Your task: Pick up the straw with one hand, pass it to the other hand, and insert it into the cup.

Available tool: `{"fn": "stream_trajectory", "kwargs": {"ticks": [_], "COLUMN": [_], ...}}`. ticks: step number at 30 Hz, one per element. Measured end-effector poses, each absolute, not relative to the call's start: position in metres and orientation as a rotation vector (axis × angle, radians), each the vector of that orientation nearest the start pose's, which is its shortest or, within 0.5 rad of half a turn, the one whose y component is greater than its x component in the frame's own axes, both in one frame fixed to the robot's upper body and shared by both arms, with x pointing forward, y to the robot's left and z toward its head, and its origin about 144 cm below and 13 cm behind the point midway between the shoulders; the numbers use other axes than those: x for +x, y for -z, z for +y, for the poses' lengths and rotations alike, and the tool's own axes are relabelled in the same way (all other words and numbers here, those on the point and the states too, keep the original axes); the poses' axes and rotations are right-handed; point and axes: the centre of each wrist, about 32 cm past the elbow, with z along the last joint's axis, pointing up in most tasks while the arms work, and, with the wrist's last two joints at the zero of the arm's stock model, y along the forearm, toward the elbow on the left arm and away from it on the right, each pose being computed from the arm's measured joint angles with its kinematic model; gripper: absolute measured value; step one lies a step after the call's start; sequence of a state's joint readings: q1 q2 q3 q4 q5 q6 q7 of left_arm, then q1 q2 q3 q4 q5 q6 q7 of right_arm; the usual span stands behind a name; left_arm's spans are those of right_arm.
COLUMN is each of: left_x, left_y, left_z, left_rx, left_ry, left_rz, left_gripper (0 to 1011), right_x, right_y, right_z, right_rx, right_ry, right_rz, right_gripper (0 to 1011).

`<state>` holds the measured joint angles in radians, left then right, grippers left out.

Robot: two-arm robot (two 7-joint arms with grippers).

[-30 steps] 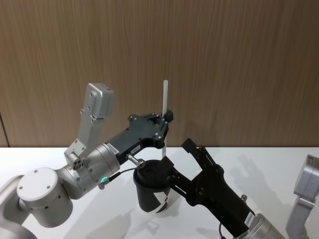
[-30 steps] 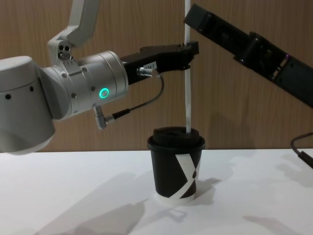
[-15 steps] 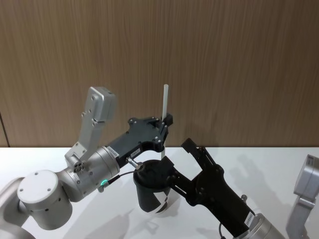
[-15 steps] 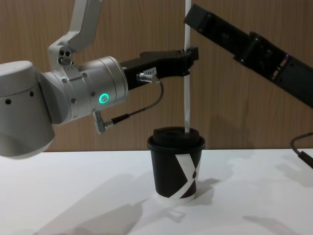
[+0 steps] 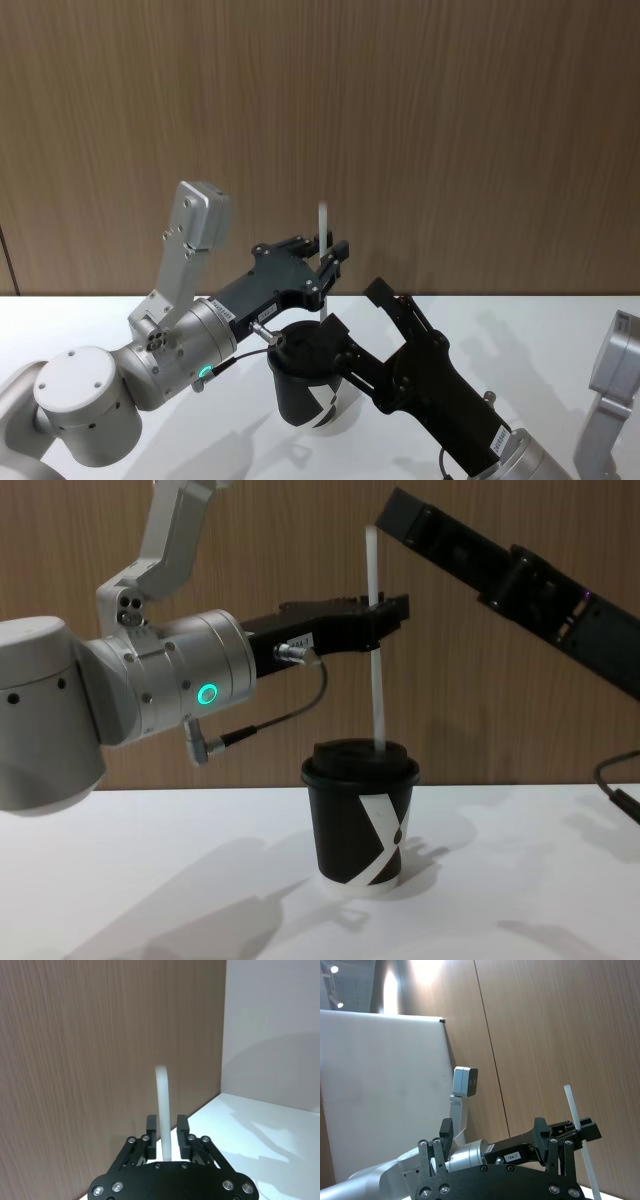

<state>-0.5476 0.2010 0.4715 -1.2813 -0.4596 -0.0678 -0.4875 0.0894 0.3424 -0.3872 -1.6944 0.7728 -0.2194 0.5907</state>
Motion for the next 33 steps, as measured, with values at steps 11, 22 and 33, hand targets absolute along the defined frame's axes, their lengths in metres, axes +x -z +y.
{"fn": "stream_trajectory", "kwargs": {"ticks": [11, 22, 33], "left_x": [0.582, 0.572, 0.55], "left_y": [-1.236, -1.241, -1.244], "left_z": [0.168, 0.177, 0.195], "left_rx": [-0.174, -0.192, -0.201], "left_ry": [-0.714, -0.727, -0.748], "left_rz": [-0.099, -0.099, -0.106], "left_gripper": [551, 905, 1000], "right_x": [0.458, 0.458, 0.458], "right_y": [-1.185, -1.185, -1.185], "right_z": [-0.199, -0.199, -0.199], "right_rx": [0.516, 0.516, 0.516], "right_ry": [0.592, 0.592, 0.592], "right_rz": [0.049, 0.049, 0.049], "right_gripper": [1001, 1001, 1001]}}
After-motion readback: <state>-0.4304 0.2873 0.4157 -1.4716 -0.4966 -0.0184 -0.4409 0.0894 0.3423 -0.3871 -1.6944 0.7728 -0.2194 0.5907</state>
